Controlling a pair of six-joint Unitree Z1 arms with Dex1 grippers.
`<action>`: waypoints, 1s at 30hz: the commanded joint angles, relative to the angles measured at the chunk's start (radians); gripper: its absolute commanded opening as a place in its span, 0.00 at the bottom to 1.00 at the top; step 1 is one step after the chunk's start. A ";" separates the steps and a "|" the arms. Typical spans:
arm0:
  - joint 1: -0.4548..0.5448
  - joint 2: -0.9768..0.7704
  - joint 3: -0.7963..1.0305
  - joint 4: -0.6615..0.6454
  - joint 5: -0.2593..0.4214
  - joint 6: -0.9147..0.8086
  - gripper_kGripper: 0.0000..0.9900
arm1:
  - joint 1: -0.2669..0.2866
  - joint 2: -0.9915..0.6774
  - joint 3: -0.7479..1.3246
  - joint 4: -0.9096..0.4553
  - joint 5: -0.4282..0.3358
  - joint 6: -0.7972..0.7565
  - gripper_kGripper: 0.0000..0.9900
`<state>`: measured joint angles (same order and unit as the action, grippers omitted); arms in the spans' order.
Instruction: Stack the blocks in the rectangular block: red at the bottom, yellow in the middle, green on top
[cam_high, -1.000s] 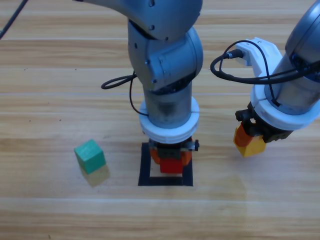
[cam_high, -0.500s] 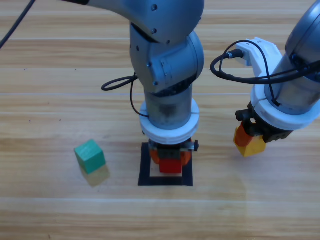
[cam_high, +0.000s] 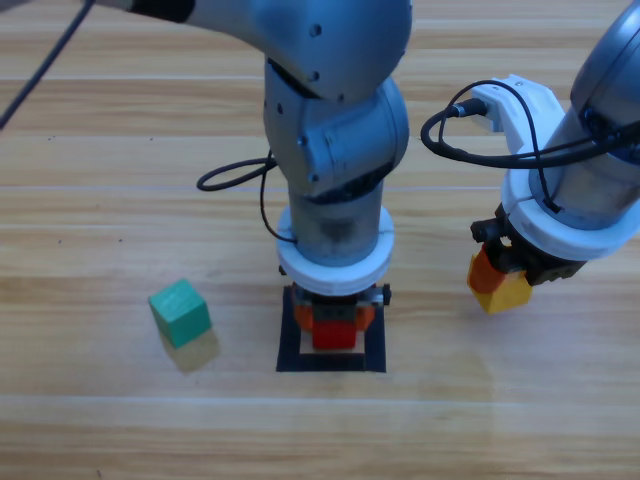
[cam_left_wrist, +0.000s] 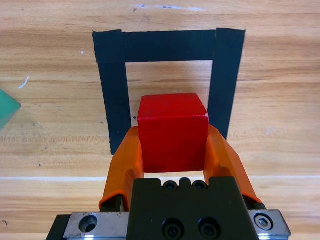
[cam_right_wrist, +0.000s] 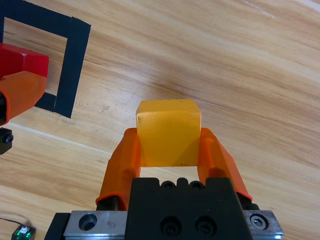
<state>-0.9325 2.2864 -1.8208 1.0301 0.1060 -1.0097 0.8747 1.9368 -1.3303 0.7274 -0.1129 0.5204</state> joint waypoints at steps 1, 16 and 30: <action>-0.008 0.059 0.015 -0.013 0.014 -0.006 0.10 | -0.006 0.001 0.025 0.013 -0.016 -0.002 0.02; -0.008 0.059 0.024 -0.028 0.014 -0.007 0.17 | -0.006 0.001 0.025 0.013 -0.016 -0.002 0.02; -0.009 0.053 0.035 -0.030 0.020 -0.029 0.42 | -0.006 0.008 0.022 0.012 -0.018 -0.002 0.02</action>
<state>-0.9325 2.2979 -1.8133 1.0175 0.1130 -1.0199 0.8747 1.9369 -1.3303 0.7274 -0.1130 0.5204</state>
